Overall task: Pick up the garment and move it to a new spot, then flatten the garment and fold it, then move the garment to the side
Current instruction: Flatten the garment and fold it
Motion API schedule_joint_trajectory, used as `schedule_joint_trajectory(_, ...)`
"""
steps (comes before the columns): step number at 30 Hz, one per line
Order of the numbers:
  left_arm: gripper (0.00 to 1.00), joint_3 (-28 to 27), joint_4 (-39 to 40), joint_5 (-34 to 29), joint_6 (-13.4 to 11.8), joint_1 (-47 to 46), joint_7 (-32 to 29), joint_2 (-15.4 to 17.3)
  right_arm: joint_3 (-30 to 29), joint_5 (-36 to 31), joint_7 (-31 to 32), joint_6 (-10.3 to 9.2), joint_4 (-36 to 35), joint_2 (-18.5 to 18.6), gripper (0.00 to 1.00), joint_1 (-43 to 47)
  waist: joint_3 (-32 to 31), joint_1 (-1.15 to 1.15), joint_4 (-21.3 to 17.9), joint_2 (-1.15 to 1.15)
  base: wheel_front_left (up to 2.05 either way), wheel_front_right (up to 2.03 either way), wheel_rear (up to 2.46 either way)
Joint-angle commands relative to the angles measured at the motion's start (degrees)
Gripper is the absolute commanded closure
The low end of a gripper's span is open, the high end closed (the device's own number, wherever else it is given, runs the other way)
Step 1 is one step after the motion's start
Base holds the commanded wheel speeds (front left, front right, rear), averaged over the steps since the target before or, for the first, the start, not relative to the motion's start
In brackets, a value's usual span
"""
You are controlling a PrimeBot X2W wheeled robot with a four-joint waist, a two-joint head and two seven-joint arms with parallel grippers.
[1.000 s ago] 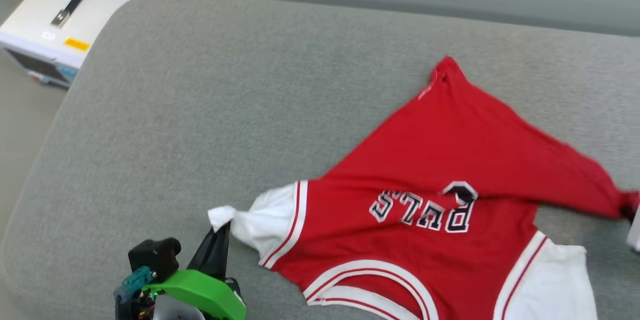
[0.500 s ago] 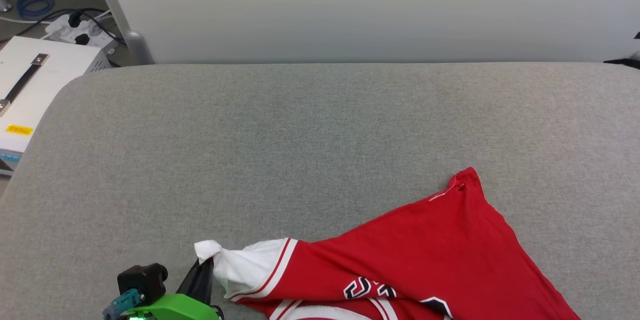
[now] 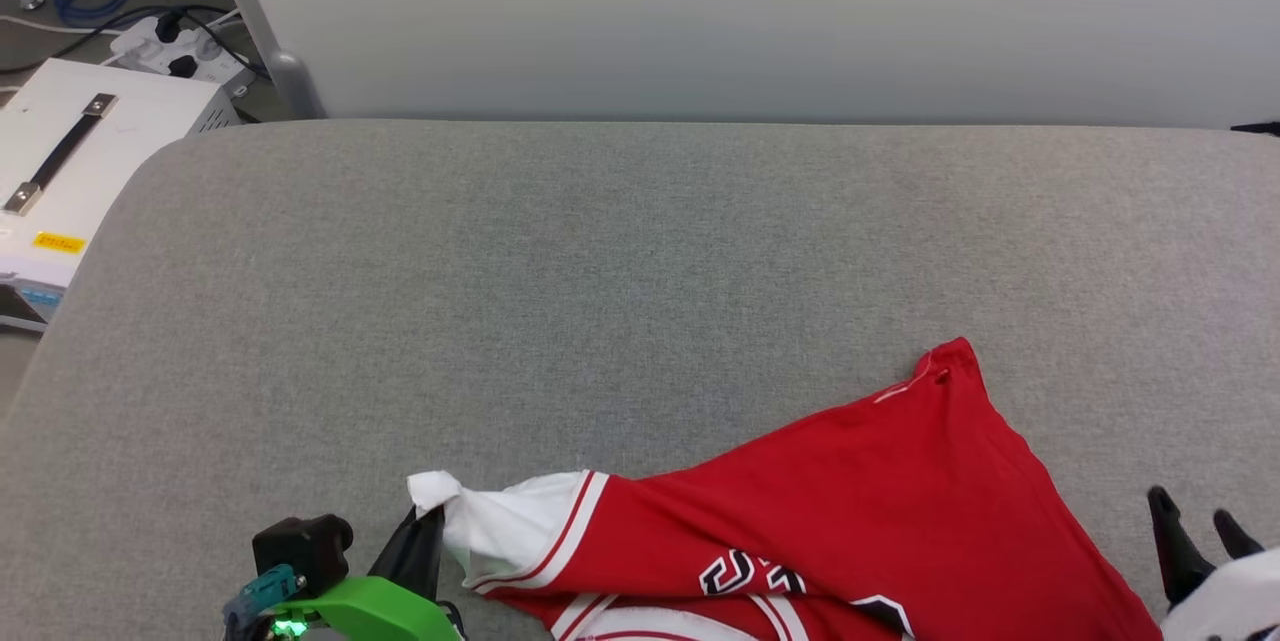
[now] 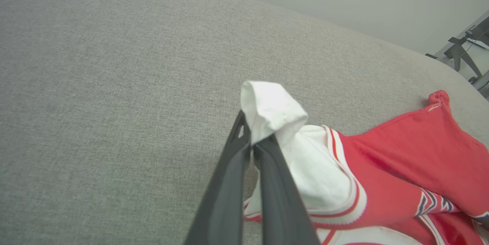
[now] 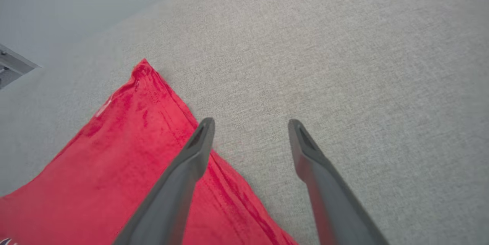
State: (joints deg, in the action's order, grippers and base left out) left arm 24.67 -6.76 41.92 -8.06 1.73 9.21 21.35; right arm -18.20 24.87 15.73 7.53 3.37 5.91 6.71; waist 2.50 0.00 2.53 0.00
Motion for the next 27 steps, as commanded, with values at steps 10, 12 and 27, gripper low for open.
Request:
schedule_joint_trajectory(10, 1.0, 1.6, -1.2, -1.3, 2.2, -6.8, 0.9, -1.4, 12.8, 2.6, 7.8, -0.04, 9.5, 9.8, 0.0, -16.2, 4.8, 0.0, 4.2, 0.0, 0.0, 0.0, 0.0)
schedule_joint_trajectory(12, 1.0, 2.0, -1.1, -1.7, 2.4, -7.8, 1.0, -1.6, 15.1, 3.3, 12.7, -0.04, 10.9, 12.0, 0.0, -19.3, 5.6, 0.0, 4.9, 0.0, 0.0, 0.0, 0.0)
schedule_joint_trajectory(27, 1.0, 3.9, -2.9, -2.9, 5.1, -13.6, 2.5, -3.7, 28.6, 7.2, 29.7, -0.04, 20.0, 17.5, 0.0, -32.2, 12.0, 0.0, 9.0, 0.0, 0.0, 0.0, 0.0)
